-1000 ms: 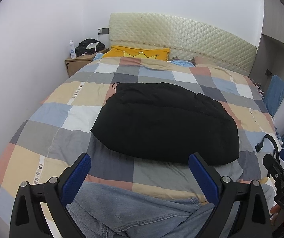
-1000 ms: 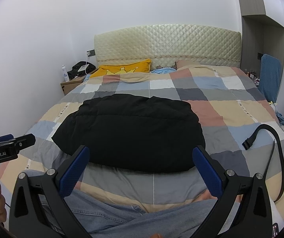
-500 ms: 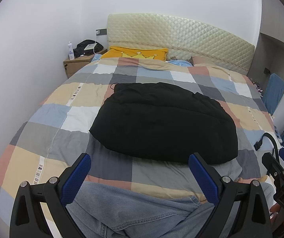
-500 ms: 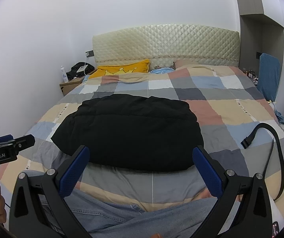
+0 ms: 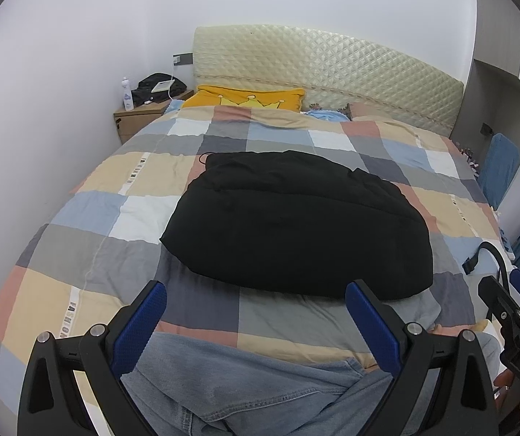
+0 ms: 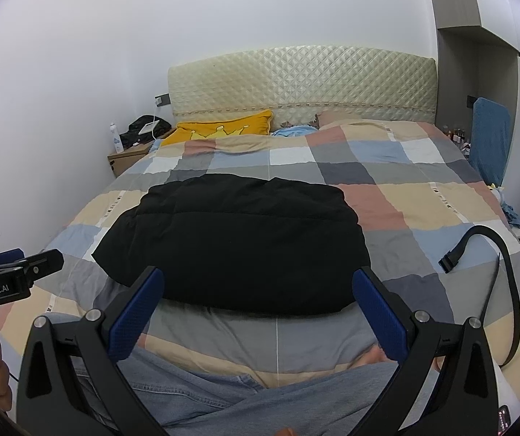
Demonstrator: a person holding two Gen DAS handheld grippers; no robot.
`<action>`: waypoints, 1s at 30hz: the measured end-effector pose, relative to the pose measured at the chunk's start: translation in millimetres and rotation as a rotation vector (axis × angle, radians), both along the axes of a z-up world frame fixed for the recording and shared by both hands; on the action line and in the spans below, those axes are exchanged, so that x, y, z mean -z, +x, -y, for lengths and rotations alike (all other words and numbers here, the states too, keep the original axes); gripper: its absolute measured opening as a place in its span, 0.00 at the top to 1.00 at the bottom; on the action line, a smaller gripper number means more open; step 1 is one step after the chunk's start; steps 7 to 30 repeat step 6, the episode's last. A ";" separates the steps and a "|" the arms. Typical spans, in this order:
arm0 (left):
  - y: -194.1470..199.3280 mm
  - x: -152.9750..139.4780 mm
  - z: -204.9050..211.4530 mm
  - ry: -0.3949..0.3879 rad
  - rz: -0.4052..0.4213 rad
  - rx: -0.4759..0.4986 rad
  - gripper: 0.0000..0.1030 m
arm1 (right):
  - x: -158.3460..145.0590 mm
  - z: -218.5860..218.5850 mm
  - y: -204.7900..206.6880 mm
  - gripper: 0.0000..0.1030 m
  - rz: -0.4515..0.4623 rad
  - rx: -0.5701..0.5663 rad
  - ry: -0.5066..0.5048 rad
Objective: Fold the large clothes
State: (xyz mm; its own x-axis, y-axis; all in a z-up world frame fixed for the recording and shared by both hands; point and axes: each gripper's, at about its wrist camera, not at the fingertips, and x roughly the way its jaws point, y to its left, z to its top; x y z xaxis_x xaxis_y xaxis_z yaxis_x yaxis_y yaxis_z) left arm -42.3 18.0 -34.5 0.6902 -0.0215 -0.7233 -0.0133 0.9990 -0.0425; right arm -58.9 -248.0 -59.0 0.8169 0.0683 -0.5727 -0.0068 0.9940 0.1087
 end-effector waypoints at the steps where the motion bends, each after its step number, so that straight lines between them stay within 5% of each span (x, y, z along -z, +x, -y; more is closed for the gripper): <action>1: 0.1 0.1 0.0 0.000 -0.001 0.001 0.03 | 0.0 0.0 0.0 0.00 0.001 0.001 0.000; 30: -0.3 -1.0 1.8 -0.003 0.001 0.008 0.03 | -0.5 1.5 0.1 0.00 0.000 0.002 0.000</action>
